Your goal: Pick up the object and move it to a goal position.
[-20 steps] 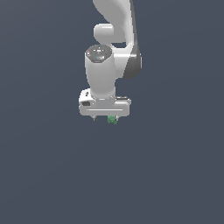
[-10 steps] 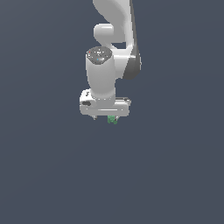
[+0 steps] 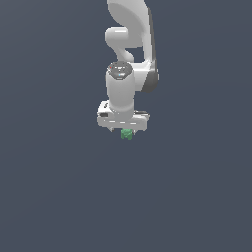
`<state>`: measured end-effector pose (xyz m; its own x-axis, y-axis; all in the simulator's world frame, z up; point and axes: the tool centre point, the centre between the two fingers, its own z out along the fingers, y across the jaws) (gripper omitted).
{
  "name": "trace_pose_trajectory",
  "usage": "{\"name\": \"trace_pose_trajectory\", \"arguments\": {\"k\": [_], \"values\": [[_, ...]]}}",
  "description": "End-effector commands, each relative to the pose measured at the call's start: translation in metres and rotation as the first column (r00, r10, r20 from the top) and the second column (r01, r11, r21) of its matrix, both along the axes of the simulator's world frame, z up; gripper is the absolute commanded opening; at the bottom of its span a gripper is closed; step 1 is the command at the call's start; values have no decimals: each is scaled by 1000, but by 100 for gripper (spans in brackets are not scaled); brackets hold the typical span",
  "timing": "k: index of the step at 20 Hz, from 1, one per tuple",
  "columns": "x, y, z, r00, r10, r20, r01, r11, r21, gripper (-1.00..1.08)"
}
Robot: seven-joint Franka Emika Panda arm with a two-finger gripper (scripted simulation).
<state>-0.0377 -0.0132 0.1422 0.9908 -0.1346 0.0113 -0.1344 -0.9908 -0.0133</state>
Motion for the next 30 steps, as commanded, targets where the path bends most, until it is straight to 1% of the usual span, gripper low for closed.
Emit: {"name": "trace_pose_trajectory", "arguments": {"k": [1, 7, 13, 17, 23, 30], "values": [[-15, 5, -13, 1000, -29, -4, 29, 1000, -3, 100], [-47, 14, -37, 996, -86, -9, 86, 996, -8, 100], [-67, 19, -50, 993, -118, -12, 118, 993, -11, 100], [-72, 20, -53, 992, -126, -13, 126, 992, -12, 100], [-71, 20, -57, 992, -124, -14, 124, 992, -12, 100], [-73, 20, -86, 992, -126, -13, 126, 992, -12, 100]]}}
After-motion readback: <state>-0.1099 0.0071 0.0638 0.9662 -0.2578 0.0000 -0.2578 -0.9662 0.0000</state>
